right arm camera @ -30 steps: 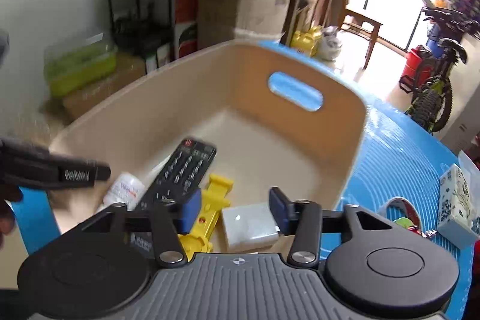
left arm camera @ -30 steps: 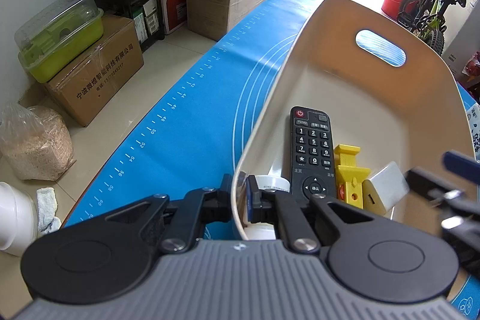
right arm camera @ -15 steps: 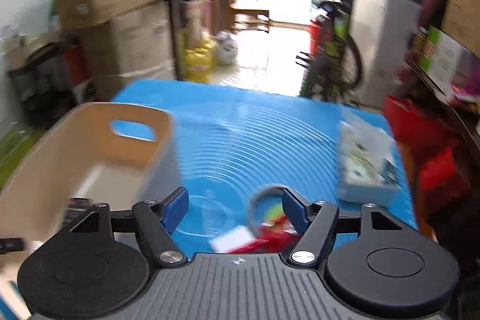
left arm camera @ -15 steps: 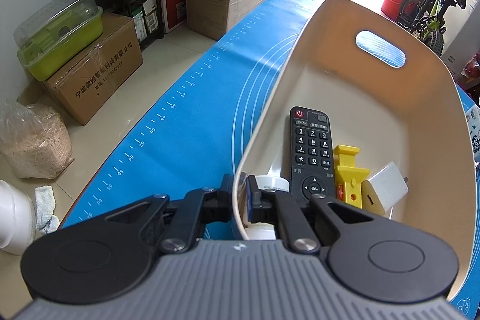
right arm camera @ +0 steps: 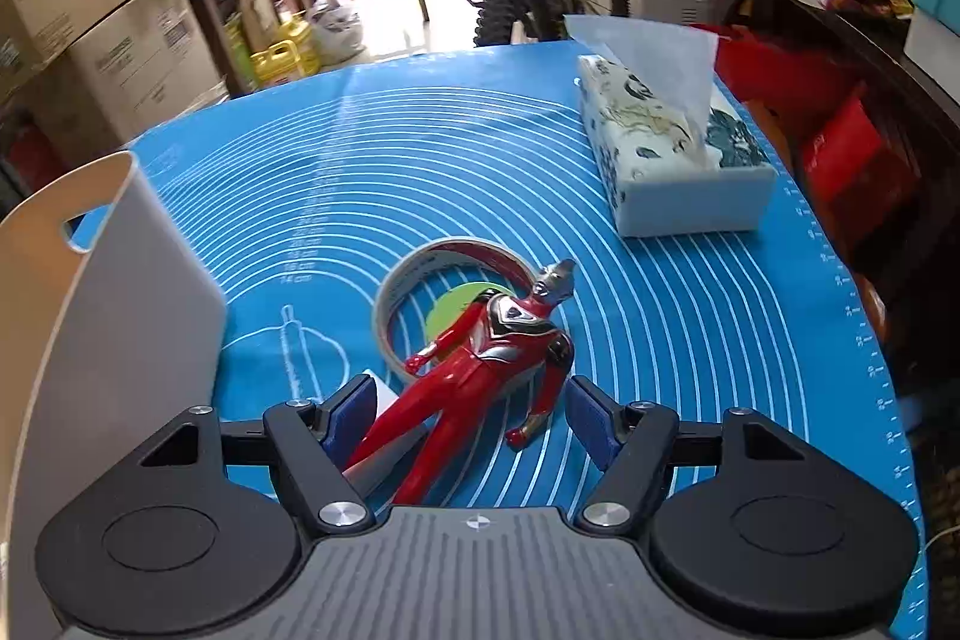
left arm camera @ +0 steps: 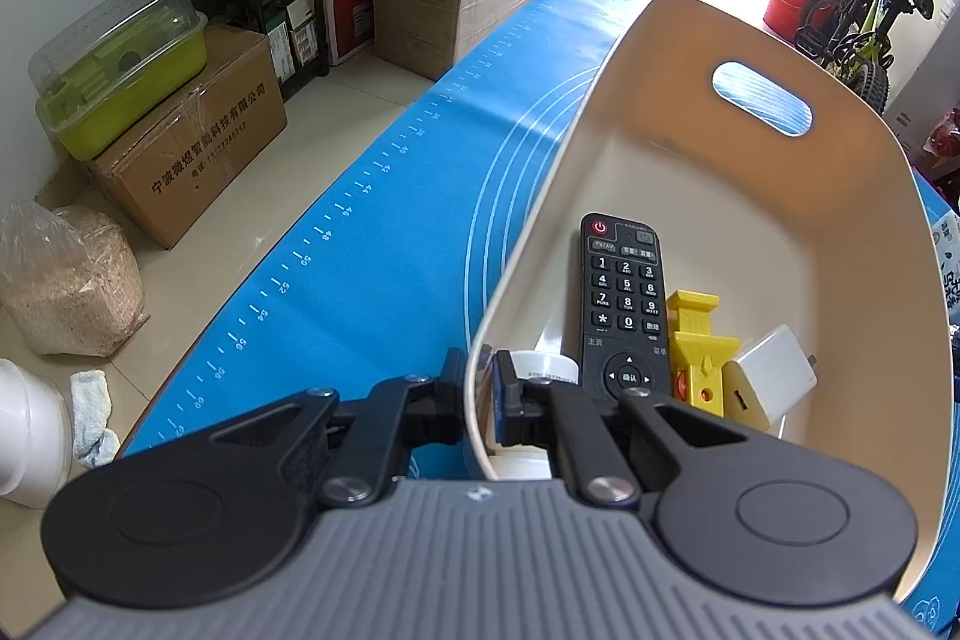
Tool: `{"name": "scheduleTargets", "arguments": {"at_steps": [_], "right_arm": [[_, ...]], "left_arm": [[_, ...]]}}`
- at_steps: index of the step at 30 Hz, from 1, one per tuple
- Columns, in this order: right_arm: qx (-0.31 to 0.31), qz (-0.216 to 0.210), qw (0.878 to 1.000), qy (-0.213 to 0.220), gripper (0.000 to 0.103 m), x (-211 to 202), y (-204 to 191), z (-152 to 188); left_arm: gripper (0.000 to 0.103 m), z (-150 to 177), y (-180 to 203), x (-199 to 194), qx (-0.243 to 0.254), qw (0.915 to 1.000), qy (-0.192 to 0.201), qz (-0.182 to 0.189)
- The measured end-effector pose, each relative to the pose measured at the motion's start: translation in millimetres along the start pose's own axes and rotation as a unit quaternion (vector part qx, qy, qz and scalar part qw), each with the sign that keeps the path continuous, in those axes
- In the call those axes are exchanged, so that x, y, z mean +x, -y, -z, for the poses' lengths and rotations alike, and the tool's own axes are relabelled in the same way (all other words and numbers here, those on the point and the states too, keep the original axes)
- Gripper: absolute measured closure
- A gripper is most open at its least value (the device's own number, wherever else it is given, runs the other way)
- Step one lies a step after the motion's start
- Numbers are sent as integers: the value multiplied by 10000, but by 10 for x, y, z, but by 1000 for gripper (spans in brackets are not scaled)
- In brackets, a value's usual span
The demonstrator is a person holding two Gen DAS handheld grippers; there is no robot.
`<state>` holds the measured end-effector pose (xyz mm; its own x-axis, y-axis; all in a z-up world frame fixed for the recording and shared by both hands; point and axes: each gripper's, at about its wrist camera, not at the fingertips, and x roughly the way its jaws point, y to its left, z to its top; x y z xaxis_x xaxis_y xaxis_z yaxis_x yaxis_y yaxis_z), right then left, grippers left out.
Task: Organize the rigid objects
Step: 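Move the right tool to the red toy figure and grasp it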
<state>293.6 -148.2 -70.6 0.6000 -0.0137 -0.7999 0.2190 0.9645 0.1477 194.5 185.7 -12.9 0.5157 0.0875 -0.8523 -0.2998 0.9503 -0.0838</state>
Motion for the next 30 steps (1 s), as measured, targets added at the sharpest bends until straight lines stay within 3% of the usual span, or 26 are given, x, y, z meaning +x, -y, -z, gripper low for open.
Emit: {"name": "scheduleTargets", "arguments": {"at_steps": [7,10,13,14,16,30], "right_arm": [[694,-138,9974,-123,28,240,49,-15],[869,-239,9959,-32,43,253,70,-11],[923,-406,9949,-63,48,224,125,2],[968,-465,9942,-67,61,202,151,1],[1106,-660,9916,-107,63,153,192,0],[104,-913,9957,117,66,-130,-20,144]], "left_arm": [[92,8,11,-6,66,10000,15,-23],[92,8,11,-6,69,10000,17,-31],[92,10,19,-4,77,9999,26,-60],[92,11,20,-3,78,9999,29,-64],[92,14,23,-6,70,9999,33,-66],[92,13,28,-10,52,10000,38,-65]]}}
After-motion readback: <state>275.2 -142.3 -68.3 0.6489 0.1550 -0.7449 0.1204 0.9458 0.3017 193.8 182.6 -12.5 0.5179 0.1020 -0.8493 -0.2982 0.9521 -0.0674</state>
